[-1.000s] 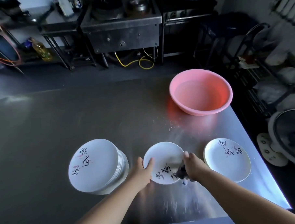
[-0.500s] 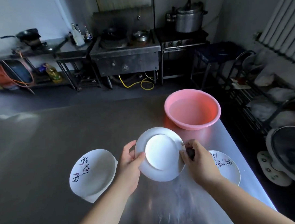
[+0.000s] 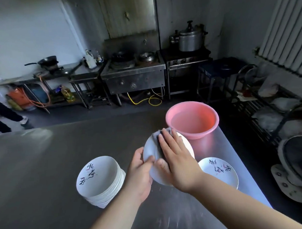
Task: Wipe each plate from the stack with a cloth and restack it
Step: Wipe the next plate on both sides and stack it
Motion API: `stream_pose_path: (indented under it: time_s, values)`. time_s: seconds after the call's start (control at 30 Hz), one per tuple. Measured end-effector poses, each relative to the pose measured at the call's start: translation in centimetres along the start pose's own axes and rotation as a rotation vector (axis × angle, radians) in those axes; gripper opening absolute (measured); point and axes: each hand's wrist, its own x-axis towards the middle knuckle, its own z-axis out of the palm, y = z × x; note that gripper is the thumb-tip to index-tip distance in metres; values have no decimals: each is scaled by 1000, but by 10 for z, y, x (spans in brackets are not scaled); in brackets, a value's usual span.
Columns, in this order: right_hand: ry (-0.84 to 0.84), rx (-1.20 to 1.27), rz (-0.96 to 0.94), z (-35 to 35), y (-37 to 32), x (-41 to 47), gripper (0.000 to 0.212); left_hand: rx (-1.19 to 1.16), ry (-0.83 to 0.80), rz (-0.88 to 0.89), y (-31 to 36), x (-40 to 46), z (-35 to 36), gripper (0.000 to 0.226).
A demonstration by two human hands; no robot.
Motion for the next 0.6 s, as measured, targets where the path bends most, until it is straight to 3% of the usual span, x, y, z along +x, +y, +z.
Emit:
stream_pose_path:
  time_s: [0.27,0.43,0.6]
  values:
    - [-162,-205,-152,1,-17,-37,94,-135,104,14,4,-3,2,31]
    - [-116,-327,33,-11,-4,-4,100,-114,76,3,-2,-12,3,33]
    - [-125,-206,-238,-6,-17,-38,100,-190,120,59,6,-4,2,32]
